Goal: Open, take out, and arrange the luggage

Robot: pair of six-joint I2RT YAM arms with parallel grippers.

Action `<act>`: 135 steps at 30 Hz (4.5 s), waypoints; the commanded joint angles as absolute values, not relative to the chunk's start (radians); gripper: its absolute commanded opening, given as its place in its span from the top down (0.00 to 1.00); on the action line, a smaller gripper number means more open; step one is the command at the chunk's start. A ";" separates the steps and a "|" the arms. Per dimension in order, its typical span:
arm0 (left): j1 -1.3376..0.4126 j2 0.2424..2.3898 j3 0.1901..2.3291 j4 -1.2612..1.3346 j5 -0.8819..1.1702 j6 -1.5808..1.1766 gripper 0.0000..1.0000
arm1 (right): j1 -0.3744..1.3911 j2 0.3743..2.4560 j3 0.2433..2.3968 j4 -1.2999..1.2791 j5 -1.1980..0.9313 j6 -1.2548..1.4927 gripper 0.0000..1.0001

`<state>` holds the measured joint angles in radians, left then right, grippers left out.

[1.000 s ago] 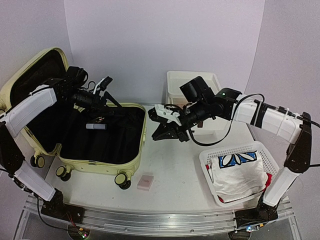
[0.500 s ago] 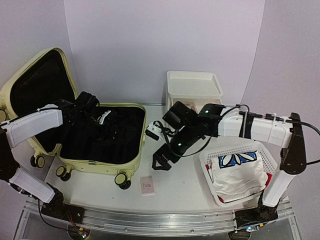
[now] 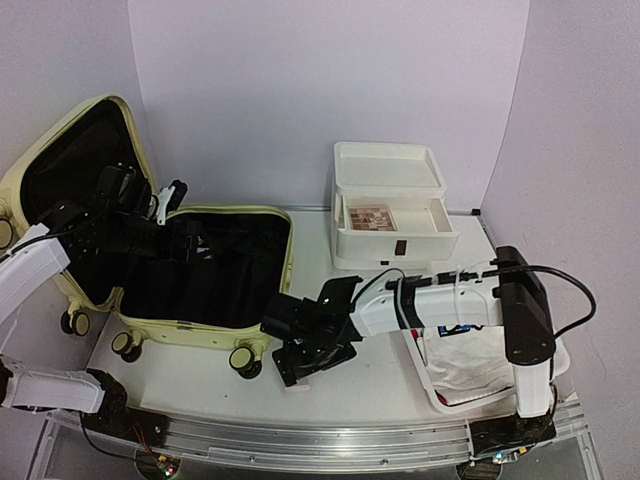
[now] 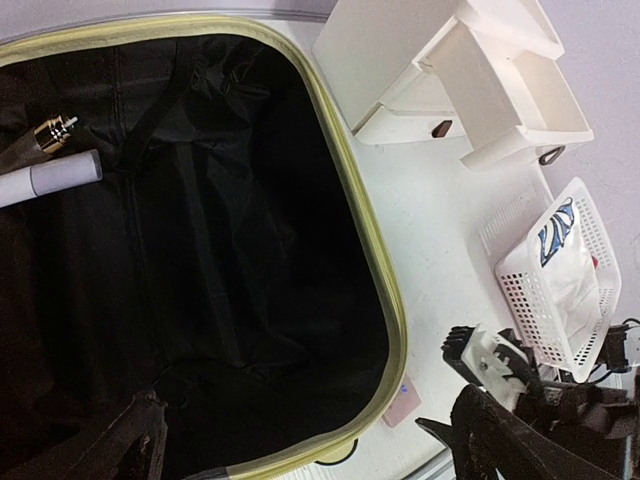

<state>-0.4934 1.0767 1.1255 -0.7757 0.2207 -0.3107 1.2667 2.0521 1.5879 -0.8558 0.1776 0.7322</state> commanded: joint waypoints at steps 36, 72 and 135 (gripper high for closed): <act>-0.489 0.980 1.082 -0.749 0.172 -0.310 0.01 | 1.333 1.770 1.439 -0.776 0.296 0.568 0.69; -0.482 1.163 1.143 -0.651 0.209 -0.288 0.01 | 0.434 2.122 2.502 -1.650 -0.162 0.400 0.67; -0.445 1.174 1.160 -0.635 0.283 -0.324 0.00 | 0.567 1.546 1.531 -0.984 -0.024 0.462 0.07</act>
<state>-0.4503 1.1664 1.1305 -0.6937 0.2604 -0.3004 0.5045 1.5940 1.7153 -1.2884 -0.0788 0.3454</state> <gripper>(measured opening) 0.994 0.893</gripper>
